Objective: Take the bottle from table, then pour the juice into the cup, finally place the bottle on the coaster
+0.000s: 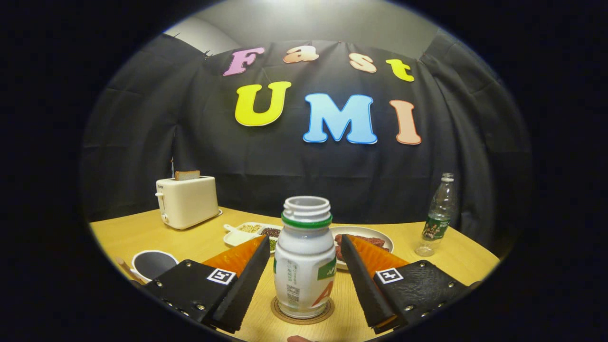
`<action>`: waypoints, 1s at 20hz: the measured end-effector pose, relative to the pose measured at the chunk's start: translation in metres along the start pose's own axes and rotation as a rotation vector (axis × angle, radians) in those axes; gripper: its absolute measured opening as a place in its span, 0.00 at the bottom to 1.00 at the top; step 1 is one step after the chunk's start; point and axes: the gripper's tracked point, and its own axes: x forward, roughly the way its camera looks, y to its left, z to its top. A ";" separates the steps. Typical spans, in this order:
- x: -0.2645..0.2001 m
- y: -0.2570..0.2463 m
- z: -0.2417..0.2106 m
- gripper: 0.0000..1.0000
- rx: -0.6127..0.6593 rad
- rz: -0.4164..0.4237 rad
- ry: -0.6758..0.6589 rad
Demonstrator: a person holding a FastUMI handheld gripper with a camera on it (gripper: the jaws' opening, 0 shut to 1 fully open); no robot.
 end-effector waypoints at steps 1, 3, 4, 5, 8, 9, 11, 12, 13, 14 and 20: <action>-0.006 0.000 0.011 0.92 0.017 -0.002 -0.013; -0.017 -0.005 0.038 0.92 0.032 -0.015 -0.034; -0.023 -0.003 0.054 0.92 0.039 -0.021 -0.047; -0.030 -0.006 0.067 0.92 0.044 -0.030 -0.052; -0.052 -0.014 0.102 0.92 0.048 -0.051 -0.052; -0.060 -0.017 0.111 0.91 0.048 -0.052 -0.052; -0.074 -0.024 0.130 0.92 0.033 -0.068 -0.060; -0.080 -0.026 0.135 0.91 0.028 -0.073 -0.059; -0.085 -0.024 0.138 0.92 0.023 -0.067 -0.051; -0.090 -0.025 0.142 0.92 0.020 -0.067 -0.050; -0.119 -0.037 0.148 0.92 0.005 -0.059 -0.063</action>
